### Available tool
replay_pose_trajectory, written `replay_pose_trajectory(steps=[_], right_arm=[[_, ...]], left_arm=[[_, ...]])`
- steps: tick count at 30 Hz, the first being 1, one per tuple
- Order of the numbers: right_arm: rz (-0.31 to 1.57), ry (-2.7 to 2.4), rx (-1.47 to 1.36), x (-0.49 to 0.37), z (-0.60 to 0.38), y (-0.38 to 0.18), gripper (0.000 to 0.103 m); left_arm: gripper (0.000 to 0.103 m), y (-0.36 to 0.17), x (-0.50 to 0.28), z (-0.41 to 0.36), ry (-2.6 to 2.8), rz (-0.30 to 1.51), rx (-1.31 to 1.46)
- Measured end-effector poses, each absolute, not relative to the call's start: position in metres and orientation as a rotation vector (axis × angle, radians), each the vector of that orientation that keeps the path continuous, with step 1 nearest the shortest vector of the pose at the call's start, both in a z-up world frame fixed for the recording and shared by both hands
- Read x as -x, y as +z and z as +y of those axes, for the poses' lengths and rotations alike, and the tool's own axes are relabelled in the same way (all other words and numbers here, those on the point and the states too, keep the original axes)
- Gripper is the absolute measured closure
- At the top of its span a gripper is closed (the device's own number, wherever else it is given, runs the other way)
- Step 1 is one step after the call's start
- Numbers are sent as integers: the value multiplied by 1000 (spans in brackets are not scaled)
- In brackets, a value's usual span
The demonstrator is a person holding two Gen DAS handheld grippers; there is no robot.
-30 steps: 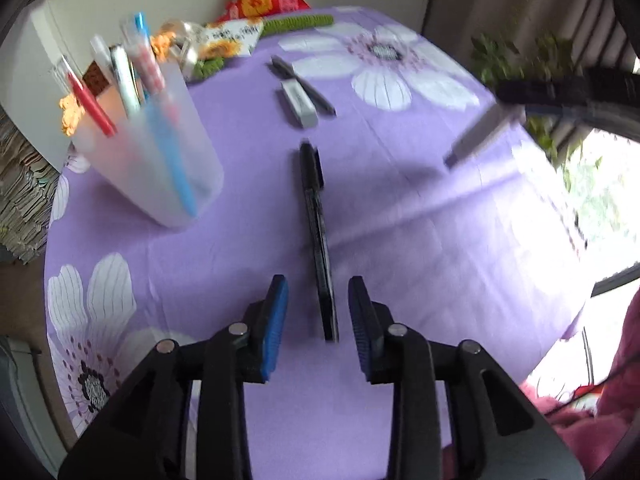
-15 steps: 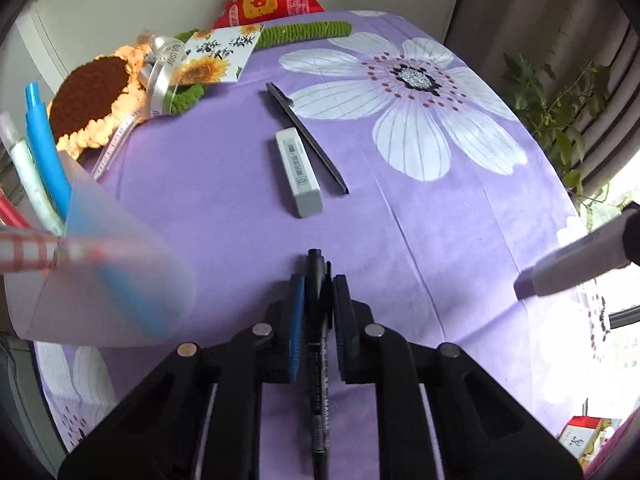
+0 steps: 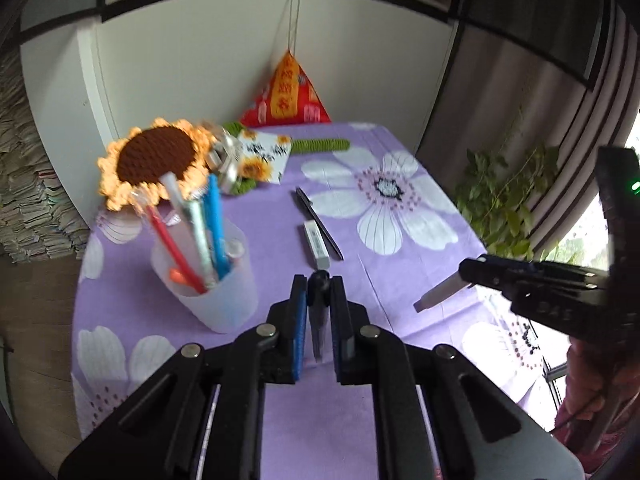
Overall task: Organize stationery
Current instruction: 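Carry the black marker into the frosted cup and open the left tool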
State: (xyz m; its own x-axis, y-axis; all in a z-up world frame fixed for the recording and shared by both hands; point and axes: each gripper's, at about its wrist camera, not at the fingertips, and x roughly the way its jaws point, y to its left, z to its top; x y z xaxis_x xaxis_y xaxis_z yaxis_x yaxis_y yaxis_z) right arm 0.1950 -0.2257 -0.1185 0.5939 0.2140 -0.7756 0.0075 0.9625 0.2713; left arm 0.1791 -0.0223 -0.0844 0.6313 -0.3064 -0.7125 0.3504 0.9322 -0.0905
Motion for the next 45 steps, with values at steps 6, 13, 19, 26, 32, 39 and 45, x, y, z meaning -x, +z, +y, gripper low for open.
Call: replay_pose_trajectory(steps=[6,13,19,26,32,39,45], right_arm=[[929,137,-240,-195,-214,-115,77],[927,145,-222,-192,-207,-112,77],[924,138,-216,-190,-202,-109,77],[924,135,-205,-189,-198,-108,77],[932,120,-204,-189,-197,-109,77],[936,111,-201,-190,-196,-109,77],[938,114,-197,-190,-195,-109,77]], left_arm=[[94,-36,-173,0,-340,668,-32],[94,4,-177,25,-258,558,-24],[94,8,-192,39,-212,551,-5],[94,-7,-214,43,-204,582,5],[94,-23,-234,47,-192,597,23],[94,-40,-244,44,-186,620,10],[94,-66,-249,40,-174,674,-12]])
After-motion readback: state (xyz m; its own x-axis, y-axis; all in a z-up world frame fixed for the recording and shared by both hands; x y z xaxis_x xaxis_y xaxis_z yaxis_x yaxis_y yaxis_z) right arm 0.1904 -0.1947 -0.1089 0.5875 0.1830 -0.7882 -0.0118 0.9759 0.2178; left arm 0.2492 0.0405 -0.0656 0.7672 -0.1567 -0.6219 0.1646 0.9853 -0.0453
